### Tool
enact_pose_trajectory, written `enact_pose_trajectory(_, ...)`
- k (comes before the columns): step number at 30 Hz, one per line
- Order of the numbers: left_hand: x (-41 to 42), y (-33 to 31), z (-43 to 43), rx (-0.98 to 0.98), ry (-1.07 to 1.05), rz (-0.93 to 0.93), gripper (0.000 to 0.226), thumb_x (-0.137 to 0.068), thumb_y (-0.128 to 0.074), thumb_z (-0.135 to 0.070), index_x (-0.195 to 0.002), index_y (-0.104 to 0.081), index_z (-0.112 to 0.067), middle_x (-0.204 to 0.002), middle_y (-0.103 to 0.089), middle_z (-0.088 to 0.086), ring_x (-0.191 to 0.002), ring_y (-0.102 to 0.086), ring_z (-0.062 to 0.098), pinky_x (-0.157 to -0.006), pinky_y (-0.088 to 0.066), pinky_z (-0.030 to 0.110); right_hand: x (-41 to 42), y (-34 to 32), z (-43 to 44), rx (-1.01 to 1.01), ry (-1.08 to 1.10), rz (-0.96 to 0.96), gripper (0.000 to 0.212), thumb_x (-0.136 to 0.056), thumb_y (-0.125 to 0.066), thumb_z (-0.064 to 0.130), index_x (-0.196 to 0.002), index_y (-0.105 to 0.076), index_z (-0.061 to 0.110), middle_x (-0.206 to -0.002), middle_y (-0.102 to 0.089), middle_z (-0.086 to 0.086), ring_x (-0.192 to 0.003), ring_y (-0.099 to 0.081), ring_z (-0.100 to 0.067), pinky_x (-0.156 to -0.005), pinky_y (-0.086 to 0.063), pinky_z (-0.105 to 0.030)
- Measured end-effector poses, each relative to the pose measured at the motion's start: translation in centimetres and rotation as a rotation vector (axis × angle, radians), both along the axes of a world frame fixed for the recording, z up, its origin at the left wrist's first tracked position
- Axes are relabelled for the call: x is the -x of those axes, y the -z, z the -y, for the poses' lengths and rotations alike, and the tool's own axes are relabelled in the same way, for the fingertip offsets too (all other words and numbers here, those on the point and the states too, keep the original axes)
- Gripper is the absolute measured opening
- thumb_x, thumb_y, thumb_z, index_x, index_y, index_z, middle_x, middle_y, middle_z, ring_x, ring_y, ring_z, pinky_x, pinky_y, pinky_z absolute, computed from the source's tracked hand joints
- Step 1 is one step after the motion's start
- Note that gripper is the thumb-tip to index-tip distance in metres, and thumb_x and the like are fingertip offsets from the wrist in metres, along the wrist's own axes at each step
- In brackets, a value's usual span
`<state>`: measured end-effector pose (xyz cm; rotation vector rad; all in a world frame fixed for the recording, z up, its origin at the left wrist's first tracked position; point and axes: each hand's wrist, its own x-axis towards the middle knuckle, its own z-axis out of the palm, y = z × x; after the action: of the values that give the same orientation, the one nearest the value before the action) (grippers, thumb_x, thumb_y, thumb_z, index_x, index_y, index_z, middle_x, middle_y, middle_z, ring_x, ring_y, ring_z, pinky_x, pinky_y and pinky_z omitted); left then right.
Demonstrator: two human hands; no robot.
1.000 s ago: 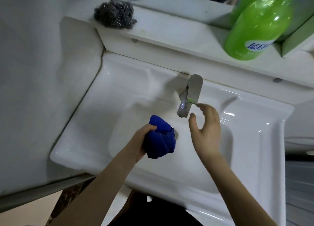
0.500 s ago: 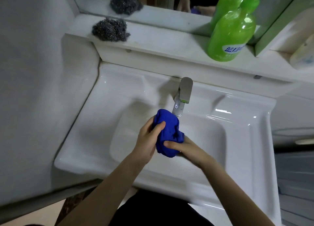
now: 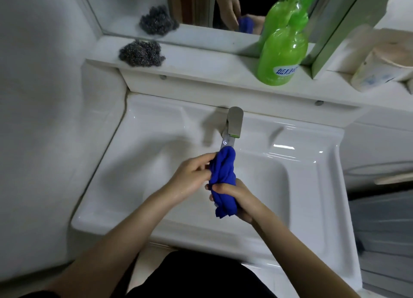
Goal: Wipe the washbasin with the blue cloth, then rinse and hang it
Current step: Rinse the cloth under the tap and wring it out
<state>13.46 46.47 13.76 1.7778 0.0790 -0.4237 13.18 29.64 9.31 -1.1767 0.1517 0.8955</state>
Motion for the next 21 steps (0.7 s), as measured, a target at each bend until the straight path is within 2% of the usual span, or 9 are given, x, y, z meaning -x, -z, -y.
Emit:
enact_pose_trajectory(2,-0.3,-0.2,-1.9,-0.485,0.214,0.362,0.079,-0.075,-0.048,0.006,-0.143,-0.041,-0.034,-0.14,-0.049,-0.01,-0.123,-0.05,0.01,-0.095,-0.04,0.017,-0.7,-0.4,0.9,-0.082,-0.077,-0.107,0.055,-0.063,-0.072,0.023,-0.112,-0.058,0.003,-0.084,-0.06,-0.006,-0.062,-0.055,-0.015,-0.052,-0.045,-0.023)
enact_pose_trajectory(3,-0.3,-0.2,-2.7,-0.588,0.328,0.5,0.087,-0.075,-0.05,0.007,-0.148,-0.031,-0.036,-0.153,-0.031,-0.014,-0.137,-0.035,0.005,-0.1,-0.033,0.01,-1.0,-0.8,1.2,-0.14,-0.12,-0.171,0.053,-0.062,-0.073,0.023,-0.11,-0.058,0.004,-0.079,-0.059,-0.004,-0.058,-0.052,-0.013,-0.048,-0.043,-0.02)
enact_pose_trajectory(5,-0.6,0.5,-3.5,-0.61,0.496,0.688,0.091,-0.077,-0.058,0.006,-0.15,-0.026,-0.037,-0.16,-0.01,-0.008,-0.146,-0.018,0.007,-0.105,-0.023,0.003,-1.3,-1.3,1.5,-0.267,-0.244,-0.284,0.054,-0.058,-0.081,0.024,-0.104,-0.057,0.006,-0.071,-0.057,0.0,-0.052,-0.05,-0.008,-0.041,-0.041,-0.016)
enact_pose_trajectory(7,-1.0,1.3,-3.1,-0.594,0.548,0.858,0.077,-0.081,-0.064,-0.004,-0.147,-0.034,-0.029,-0.159,-0.011,0.007,-0.141,-0.028,0.017,-0.105,-0.021,0.001,-1.5,-1.6,1.4,-0.374,-0.415,-0.354,0.057,-0.059,-0.084,0.03,-0.102,-0.054,0.007,-0.068,-0.057,0.003,-0.049,-0.05,-0.005,-0.038,-0.041,-0.013)
enact_pose_trajectory(10,-1.8,2.0,-1.7,-0.604,0.563,1.042,0.065,-0.084,-0.062,-0.021,-0.143,-0.036,-0.013,-0.151,-0.022,0.016,-0.134,-0.038,0.031,-0.112,-0.033,0.023,-2.1,-1.8,1.1,-0.472,-0.579,-0.425,0.05,-0.067,-0.081,0.031,-0.102,-0.053,0.008,-0.068,-0.056,0.005,-0.049,-0.052,-0.003,-0.038,-0.041,-0.011)
enact_pose_trajectory(12,-2.0,2.5,-1.1,-0.584,0.54,1.082,0.062,-0.081,-0.066,-0.017,-0.136,-0.039,-0.008,-0.142,-0.037,0.013,-0.119,-0.052,0.033,-0.099,-0.047,0.037,-2.3,-2.1,1.1,-0.465,-0.626,-0.438,0.048,-0.069,-0.081,0.032,-0.1,-0.054,0.008,-0.068,-0.055,0.005,-0.049,-0.052,-0.003,-0.038,-0.041,-0.011)
enact_pose_trajectory(14,-2.2,2.8,-0.9,-0.553,0.549,1.081,0.054,-0.078,-0.07,-0.012,-0.126,-0.045,-0.009,-0.122,-0.055,0.01,-0.094,-0.061,0.03,-0.083,-0.052,0.037,-2.3,-2.4,1.1,-0.363,-0.65,-0.416,0.054,-0.064,-0.084,0.035,-0.098,-0.052,0.008,-0.067,-0.054,0.004,-0.048,-0.05,-0.003,-0.037,-0.04,-0.011)
enact_pose_trajectory(16,-2.5,3.0,-1.1,-0.574,0.609,1.01,0.048,-0.073,-0.073,-0.014,-0.115,-0.049,-0.015,-0.103,-0.064,0.003,-0.079,-0.059,0.024,-0.072,-0.052,0.037,-2.3,-2.8,1.2,-0.193,-0.638,-0.367,0.056,-0.058,-0.086,0.034,-0.094,-0.052,0.01,-0.065,-0.051,0.004,-0.046,-0.046,-0.004,-0.036,-0.037,-0.012)
enact_pose_trajectory(21,-2.5,1.6,-1.1,-0.873,0.801,0.596,0.031,-0.075,-0.068,-0.021,-0.103,-0.055,-0.018,-0.095,-0.066,-0.003,-0.08,-0.062,0.025,-0.065,-0.049,0.033,-2.6,-5.3,1.0,0.347,-0.745,0.04,0.025,-0.07,-0.073,0.016,-0.085,-0.053,0.008,-0.061,-0.054,0.002,-0.049,-0.047,-0.012,-0.043,-0.039,-0.018)
